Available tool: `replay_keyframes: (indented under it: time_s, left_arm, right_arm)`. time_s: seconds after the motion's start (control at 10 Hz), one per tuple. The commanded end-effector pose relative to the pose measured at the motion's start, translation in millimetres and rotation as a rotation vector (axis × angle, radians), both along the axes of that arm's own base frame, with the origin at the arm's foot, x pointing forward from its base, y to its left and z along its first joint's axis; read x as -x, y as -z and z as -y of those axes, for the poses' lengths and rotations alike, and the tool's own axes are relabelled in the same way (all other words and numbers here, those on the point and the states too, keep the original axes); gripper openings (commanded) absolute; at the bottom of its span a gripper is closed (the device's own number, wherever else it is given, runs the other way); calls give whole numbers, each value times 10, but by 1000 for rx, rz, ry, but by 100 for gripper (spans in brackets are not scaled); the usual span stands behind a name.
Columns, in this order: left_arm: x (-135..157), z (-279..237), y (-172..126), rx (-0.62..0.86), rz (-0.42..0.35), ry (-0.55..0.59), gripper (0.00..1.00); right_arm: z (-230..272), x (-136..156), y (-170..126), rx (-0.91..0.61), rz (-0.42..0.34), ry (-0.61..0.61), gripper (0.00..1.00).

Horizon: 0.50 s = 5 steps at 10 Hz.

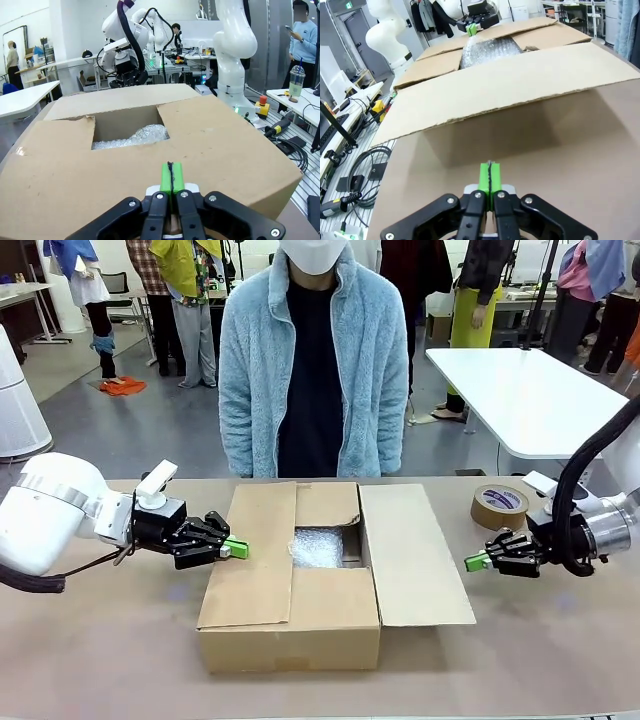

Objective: Wrap the clocks to prevent damage.
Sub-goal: Push the left (or right) flap of the Package Box to close it.

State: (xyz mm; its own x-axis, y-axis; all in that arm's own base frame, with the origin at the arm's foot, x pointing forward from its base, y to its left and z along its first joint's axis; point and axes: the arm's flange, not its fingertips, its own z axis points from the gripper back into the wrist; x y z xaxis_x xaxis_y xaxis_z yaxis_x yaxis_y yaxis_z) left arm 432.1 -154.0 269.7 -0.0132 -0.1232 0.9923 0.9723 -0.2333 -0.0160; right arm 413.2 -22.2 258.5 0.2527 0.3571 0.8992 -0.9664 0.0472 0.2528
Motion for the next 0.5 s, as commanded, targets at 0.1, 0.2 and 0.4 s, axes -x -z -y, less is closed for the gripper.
replay_keyframes:
  time_s: [0.1,0.2,0.4]
  left_arm:
    - [-7,4,17,-10,-8,-1,0]
    - [-7,4,17,-10,-8,-1,0]
    - [-7,4,17,-10,-8,-1,0]
  right_arm:
    - [0,0,0,0,0,0,1]
    - [-105,77,75,8,19,-66,1]
    - [-387,47,182,-9,40,-107,1]
